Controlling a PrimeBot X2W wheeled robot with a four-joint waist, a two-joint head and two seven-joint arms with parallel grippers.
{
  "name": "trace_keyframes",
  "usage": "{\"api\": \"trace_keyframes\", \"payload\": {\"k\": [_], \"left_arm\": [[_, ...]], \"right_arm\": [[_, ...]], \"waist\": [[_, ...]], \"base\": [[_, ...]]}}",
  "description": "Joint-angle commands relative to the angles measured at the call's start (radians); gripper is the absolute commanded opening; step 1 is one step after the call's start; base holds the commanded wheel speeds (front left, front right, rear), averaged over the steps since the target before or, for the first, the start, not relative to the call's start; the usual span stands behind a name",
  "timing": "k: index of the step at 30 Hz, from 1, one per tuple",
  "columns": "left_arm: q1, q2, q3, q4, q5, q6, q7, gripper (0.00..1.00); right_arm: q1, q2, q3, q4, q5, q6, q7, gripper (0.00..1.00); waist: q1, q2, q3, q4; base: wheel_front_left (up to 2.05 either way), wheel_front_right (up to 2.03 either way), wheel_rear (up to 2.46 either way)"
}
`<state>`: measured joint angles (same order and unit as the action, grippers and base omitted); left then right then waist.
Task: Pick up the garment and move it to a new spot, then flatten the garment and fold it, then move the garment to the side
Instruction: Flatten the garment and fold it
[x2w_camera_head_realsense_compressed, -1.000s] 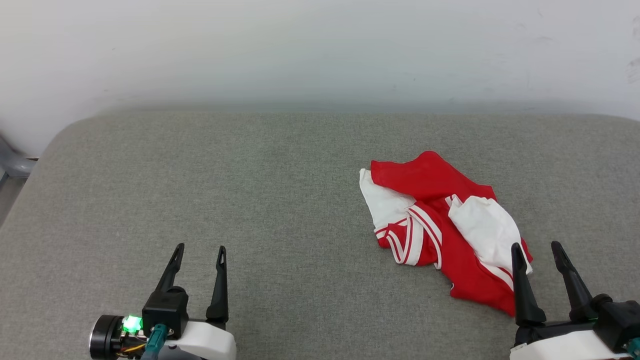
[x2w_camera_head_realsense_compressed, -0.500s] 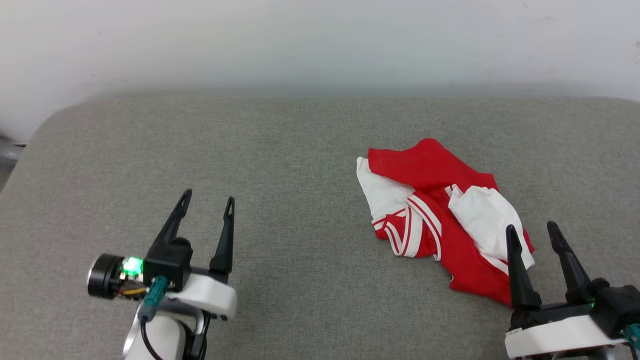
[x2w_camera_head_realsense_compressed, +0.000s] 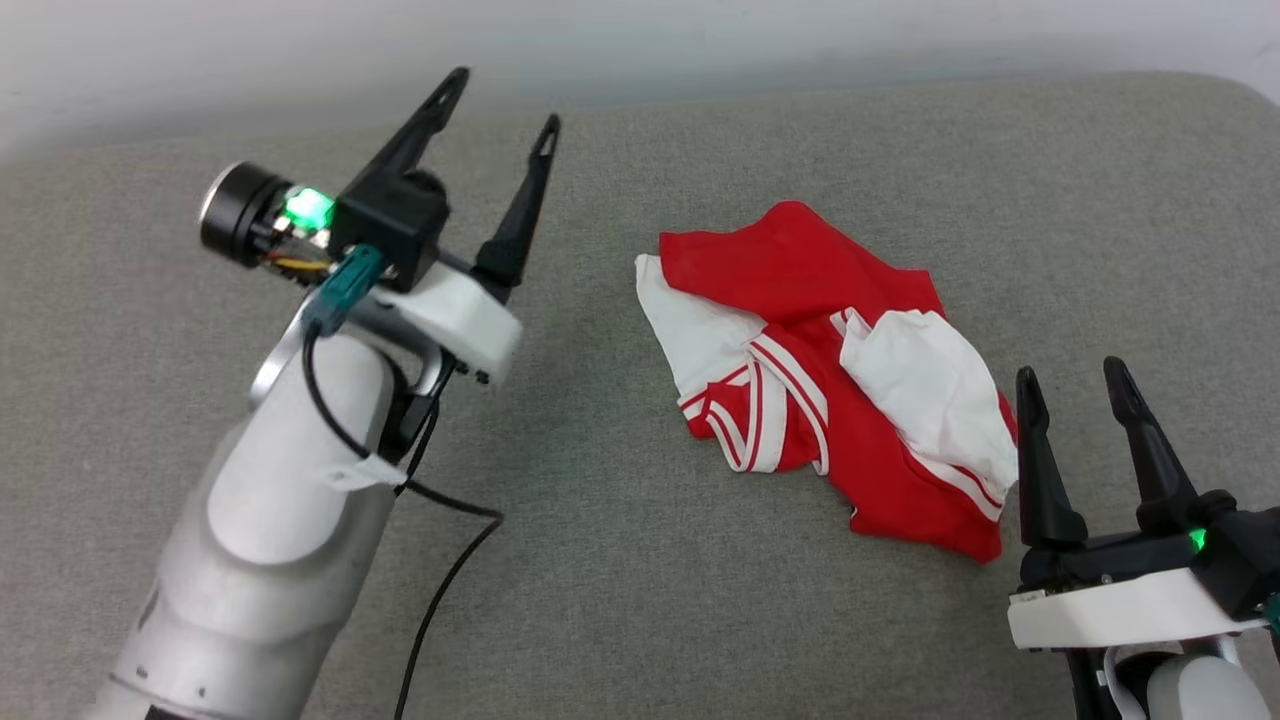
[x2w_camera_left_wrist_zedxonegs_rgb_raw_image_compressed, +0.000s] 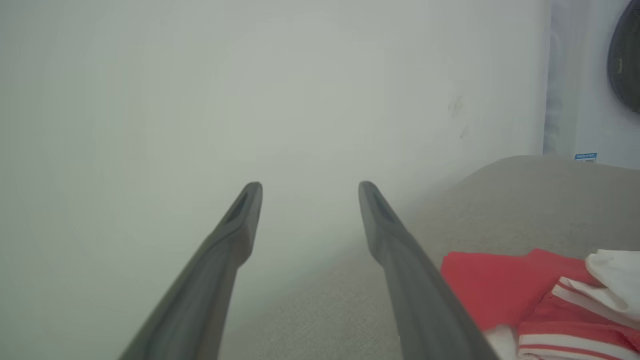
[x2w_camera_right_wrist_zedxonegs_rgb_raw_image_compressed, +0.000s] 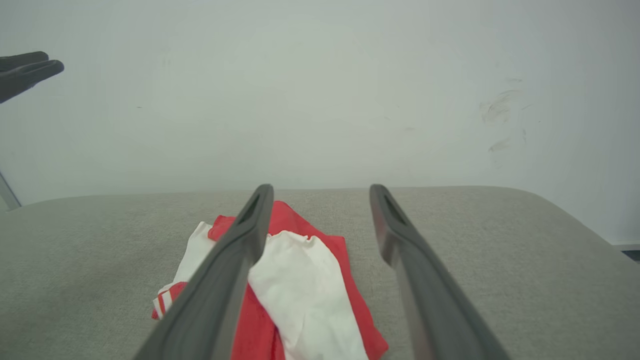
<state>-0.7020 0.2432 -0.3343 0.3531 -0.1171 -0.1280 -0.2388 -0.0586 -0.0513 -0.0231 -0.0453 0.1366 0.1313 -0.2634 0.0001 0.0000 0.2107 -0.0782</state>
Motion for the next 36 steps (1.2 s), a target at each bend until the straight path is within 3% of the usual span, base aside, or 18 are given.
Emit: {"api": "trace_keyframes", "payload": {"k": [1, 6, 12, 16, 21, 28, 36], "left_arm": [[-0.04, 0.009, -0.043, 0.014, -0.026, -0.001, 0.022, 1.0], [-0.194, 0.063, -0.265, 0.066, -0.181, -0.001, 0.162, 1.0], [-0.331, 0.122, -0.526, 0.104, -0.409, -0.001, 0.417, 1.0], [-0.404, 0.169, -0.688, 0.077, -0.569, -0.001, 0.612, 1.0], [-0.476, 0.211, -0.845, 0.032, -0.703, -0.001, 0.758, 1.0], [-0.508, 0.221, -0.943, -0.017, -0.757, -0.001, 0.92, 1.0], [-0.356, 0.249, -0.965, -0.071, -0.688, -0.002, 1.142, 1.0]], "right_arm": [[-0.014, 0.002, 0.001, -0.005, 0.0, -0.001, -0.002, 1.0], [-0.036, 0.002, 0.004, -0.007, 0.007, -0.001, -0.002, 1.0], [-0.064, 0.002, 0.013, -0.007, 0.013, -0.001, -0.002, 1.0], [-0.082, 0.002, 0.015, -0.01, 0.021, -0.001, -0.002, 1.0], [-0.095, 0.002, 0.017, -0.011, 0.028, -0.001, -0.002, 1.0], [-0.123, 0.002, 0.026, -0.014, 0.041, -0.001, -0.002, 1.0], [-0.151, 0.002, 0.041, -0.011, 0.059, -0.001, -0.002, 1.0]], "waist": [[-0.0001, 0.0, 0.021, -0.017], [-0.0001, 0.0, 0.057, -0.037], [-0.0001, 0.0, 0.097, -0.066], [-0.0001, 0.0, 0.122, -0.087], [-0.0001, 0.0, 0.153, -0.109], [-0.0001, 0.0, 0.202, -0.137], [-0.0001, 0.0, 0.241, -0.171]], "base": [[0.0, 0.0, 0.0], [0.0, 0.0, 0.0], [0.0, 0.0, 0.0], [0.0, 0.0, 0.0], [0.0, 0.0, 0.0], [0.0, 0.0, 0.0], [0.0, 0.0, 0.0]]}}
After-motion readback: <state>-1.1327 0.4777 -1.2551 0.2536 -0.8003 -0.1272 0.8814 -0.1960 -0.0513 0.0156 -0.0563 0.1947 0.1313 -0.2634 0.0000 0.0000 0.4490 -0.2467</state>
